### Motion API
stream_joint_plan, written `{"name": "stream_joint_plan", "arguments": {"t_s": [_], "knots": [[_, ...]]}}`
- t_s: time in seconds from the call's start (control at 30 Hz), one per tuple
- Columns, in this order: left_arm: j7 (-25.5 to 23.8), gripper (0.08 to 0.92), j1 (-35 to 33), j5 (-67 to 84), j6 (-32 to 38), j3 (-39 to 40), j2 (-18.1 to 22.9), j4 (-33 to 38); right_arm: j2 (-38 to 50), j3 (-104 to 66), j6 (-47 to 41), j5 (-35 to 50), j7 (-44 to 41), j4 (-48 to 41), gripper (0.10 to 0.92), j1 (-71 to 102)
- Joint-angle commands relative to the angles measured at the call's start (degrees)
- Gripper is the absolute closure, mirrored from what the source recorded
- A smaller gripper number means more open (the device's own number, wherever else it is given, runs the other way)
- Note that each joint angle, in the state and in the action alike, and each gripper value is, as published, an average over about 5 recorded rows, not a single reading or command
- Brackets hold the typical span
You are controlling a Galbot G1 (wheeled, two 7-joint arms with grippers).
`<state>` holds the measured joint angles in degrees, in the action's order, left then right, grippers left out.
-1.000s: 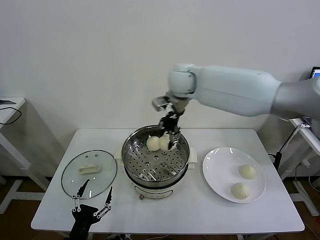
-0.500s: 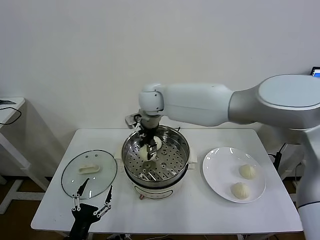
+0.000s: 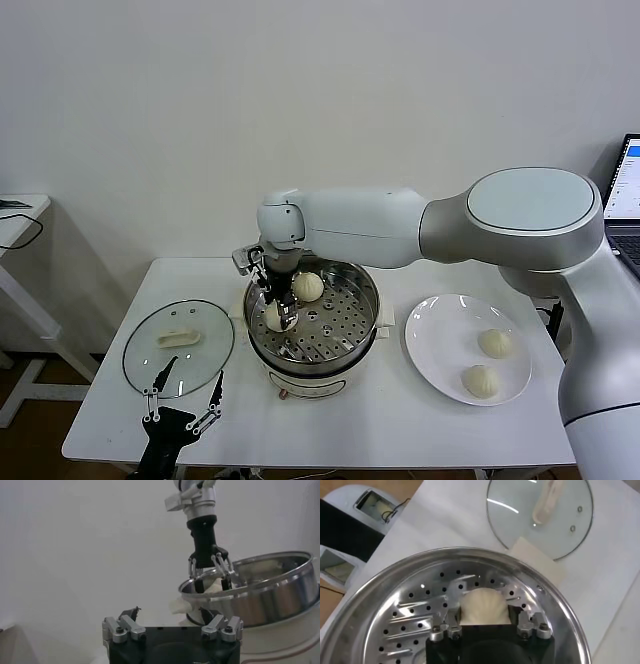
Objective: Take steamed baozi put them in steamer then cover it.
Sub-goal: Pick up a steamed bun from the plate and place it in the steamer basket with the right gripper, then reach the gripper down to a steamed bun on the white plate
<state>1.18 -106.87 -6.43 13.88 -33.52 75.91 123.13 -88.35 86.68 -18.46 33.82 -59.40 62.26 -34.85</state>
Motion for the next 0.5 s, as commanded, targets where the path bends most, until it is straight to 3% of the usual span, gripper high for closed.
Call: {"name": "stream_joint_plan", "arguments": {"t_s": [0.03, 0.2, 0.37, 0.5], "knots": [[0.04, 0.177, -0.04, 0.01, -0.04, -0.09, 0.03, 0.04, 1.06, -0.56, -0.2, -0.6, 1.21, 1.37, 0.233, -0.23], [0.06, 0.177, -0.11, -0.02, -0.01, -0.23, 0.04, 0.07, 9.51, -2.71, 0.18, -2.51, 0.02, 8.79, 0.204, -4.51], [0.04, 0.177, 0.0, -0.16, -0.04, 0.06, -0.03, -0.01, 25.64, -7.11, 2.06, -5.64, -4.57, 17.92, 0.203, -8.43], [0.02, 0.177, -0.01, -0.4, -0.13, 0.45, -0.07, 0.18, 37.9, -8.11, 6.01, -9.54, -9.78, 20.32, 0.203, -10.22]]}}
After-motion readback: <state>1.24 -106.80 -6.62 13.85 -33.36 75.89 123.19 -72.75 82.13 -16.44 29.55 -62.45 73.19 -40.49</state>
